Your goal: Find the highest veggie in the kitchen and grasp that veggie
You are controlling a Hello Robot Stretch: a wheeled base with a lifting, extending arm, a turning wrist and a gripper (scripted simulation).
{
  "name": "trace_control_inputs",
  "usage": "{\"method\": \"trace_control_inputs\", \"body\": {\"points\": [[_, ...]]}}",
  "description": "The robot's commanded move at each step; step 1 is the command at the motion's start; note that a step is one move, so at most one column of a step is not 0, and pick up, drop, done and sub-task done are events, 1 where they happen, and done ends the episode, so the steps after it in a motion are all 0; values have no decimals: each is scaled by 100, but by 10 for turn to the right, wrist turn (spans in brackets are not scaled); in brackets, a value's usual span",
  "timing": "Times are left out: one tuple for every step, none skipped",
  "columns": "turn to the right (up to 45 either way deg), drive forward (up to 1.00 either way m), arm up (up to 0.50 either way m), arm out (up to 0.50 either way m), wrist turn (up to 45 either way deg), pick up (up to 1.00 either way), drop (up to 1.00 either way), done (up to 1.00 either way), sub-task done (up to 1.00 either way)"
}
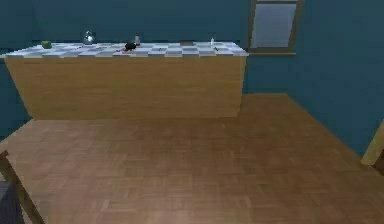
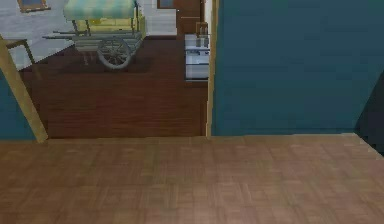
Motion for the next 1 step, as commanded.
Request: {"method": "trace_control_inputs", "body": {"points": [[0, 65, 0, 0, 0, 0, 0, 0, 0]]}}
